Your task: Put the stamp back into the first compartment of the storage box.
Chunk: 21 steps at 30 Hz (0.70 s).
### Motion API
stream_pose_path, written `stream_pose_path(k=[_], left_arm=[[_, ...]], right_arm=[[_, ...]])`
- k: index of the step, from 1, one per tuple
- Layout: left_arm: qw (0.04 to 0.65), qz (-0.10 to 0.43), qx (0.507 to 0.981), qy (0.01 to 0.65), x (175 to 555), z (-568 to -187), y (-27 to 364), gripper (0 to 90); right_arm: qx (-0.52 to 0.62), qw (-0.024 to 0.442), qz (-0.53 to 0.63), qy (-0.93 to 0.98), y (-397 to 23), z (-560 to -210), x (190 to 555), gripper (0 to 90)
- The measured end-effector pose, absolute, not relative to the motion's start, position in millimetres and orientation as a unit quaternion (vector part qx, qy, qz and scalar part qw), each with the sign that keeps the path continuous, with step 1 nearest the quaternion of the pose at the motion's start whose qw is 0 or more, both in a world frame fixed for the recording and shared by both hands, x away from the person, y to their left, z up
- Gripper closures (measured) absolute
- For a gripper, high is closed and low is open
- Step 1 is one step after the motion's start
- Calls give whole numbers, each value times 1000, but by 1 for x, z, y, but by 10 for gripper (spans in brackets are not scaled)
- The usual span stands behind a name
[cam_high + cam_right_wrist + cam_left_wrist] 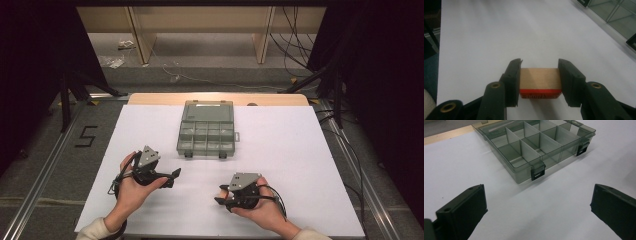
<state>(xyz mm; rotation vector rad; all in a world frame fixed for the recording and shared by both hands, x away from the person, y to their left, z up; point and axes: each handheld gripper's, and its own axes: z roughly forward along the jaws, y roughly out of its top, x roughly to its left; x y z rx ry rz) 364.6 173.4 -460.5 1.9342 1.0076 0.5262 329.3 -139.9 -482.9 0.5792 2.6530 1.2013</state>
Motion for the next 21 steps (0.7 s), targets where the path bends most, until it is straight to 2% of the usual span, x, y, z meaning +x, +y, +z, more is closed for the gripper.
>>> stream_pose_path(k=[21], left_arm=[[433, 210, 777, 406, 365, -462, 174, 0]], right_arm=[[199, 98, 416, 882, -143, -475, 334, 559]])
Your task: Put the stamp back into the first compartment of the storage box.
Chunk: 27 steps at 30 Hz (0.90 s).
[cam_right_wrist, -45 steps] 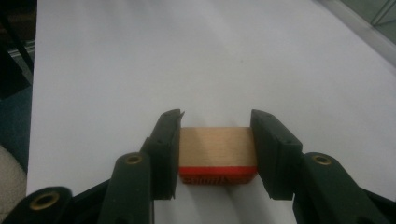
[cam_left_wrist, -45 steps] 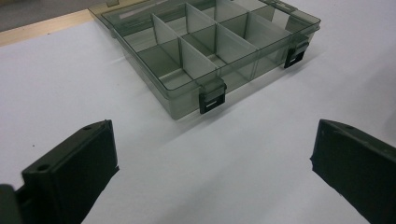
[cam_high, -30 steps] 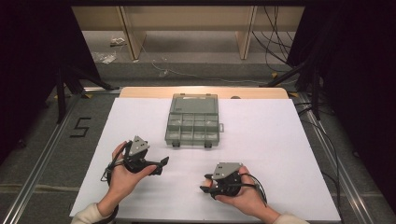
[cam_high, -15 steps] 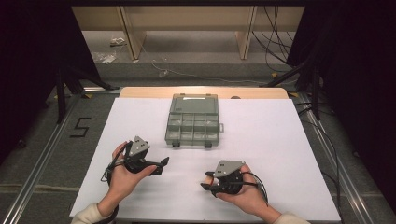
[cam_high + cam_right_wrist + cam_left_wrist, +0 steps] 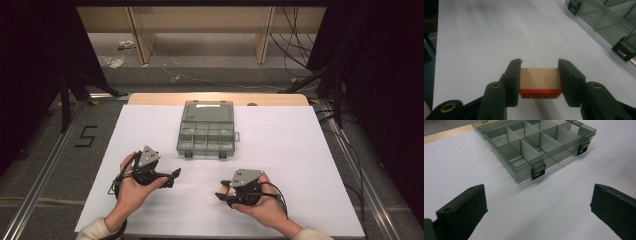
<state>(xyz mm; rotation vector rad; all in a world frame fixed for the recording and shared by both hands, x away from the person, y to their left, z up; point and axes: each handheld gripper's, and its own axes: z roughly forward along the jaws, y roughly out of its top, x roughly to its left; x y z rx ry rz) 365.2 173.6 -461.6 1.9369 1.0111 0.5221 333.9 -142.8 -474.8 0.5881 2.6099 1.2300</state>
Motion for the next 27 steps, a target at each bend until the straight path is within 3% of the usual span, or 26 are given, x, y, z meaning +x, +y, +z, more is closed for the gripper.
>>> stream_pose_path(k=[27], left_arm=[[431, 210, 777, 408, 367, -464, 174, 3]], right_arm=[[217, 116, 430, 869, -140, -464, 354, 559]])
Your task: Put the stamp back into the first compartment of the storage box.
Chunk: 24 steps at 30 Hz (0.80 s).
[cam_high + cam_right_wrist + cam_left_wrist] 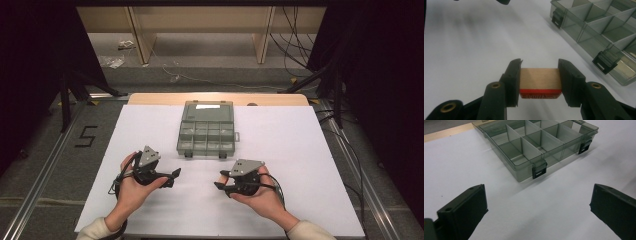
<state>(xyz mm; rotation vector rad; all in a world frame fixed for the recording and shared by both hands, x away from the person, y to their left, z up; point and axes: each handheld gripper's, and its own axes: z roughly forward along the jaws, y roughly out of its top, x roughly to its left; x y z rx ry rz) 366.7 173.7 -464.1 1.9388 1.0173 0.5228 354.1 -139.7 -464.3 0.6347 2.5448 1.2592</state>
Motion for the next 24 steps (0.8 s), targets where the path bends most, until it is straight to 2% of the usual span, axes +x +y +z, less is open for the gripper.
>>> stream_pose_path(k=[24], left_arm=[[429, 208, 779, 407, 367, -465, 173, 4]], right_arm=[[223, 122, 433, 865, -123, -461, 377, 560]])
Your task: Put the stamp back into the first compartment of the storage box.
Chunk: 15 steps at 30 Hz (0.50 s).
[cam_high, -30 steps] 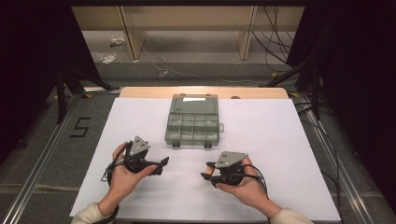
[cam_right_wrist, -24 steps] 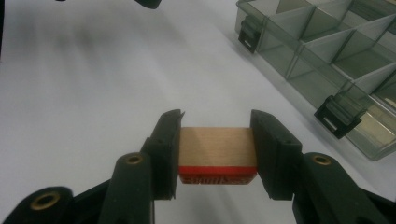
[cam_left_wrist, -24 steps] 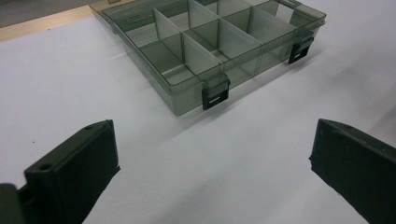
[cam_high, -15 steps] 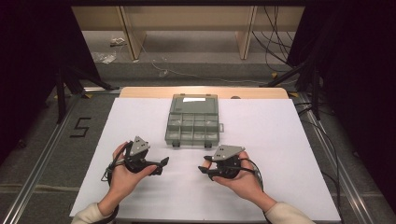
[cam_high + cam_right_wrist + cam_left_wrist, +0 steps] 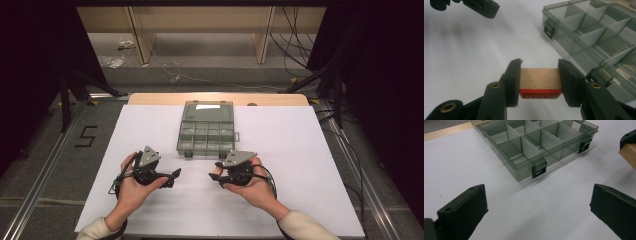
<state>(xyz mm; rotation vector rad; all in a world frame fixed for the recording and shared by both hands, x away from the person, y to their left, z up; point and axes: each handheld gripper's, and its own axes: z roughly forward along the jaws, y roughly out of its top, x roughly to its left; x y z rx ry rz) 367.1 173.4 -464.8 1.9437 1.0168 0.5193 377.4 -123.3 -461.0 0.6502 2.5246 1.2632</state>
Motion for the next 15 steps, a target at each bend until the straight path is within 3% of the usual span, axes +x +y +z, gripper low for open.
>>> stream_pose_path(k=[15], left_arm=[[430, 206, 780, 405, 366, -464, 172, 3]], right_arm=[[227, 129, 435, 862, -116, -457, 389, 560]])
